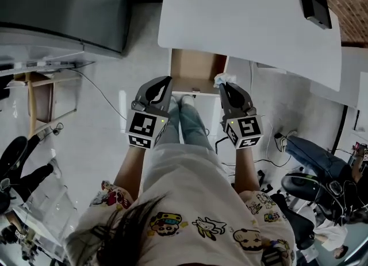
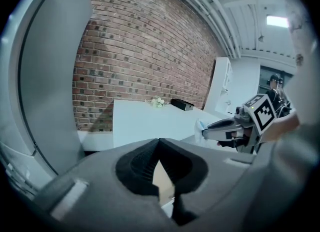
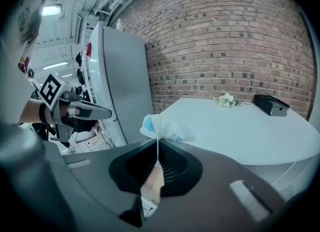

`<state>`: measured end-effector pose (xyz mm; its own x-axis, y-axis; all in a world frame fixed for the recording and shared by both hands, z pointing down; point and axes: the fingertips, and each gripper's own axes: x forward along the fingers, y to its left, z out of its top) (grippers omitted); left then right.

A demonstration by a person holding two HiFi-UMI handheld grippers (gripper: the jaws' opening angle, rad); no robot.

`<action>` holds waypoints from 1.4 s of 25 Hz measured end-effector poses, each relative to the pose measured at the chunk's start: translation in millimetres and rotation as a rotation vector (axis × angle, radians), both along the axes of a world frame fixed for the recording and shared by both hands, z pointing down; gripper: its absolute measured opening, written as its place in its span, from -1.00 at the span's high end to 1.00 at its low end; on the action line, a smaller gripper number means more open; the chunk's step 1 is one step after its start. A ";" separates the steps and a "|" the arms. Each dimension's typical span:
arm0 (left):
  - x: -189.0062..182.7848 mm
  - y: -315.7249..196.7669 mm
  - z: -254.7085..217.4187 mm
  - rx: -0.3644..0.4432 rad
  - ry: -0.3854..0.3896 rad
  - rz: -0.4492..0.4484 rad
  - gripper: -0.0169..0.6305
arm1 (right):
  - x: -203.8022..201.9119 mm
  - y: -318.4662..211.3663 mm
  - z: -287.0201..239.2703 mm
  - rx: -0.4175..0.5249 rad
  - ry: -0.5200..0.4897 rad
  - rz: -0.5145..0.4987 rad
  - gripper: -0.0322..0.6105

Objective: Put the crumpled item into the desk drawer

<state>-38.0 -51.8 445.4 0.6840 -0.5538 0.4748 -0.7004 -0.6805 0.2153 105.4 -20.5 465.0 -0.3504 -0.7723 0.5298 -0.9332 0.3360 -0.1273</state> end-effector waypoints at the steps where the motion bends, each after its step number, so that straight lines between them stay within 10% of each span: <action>1: 1.4 -0.1 5.7 -0.006 -0.003 0.002 0.96 | -0.3 -1.8 5.0 -0.006 -0.001 -0.004 0.84; 35: 13.3 13.6 235.2 -0.194 -0.042 -0.061 0.96 | -31.7 -23.3 290.6 -0.333 0.128 -0.281 0.84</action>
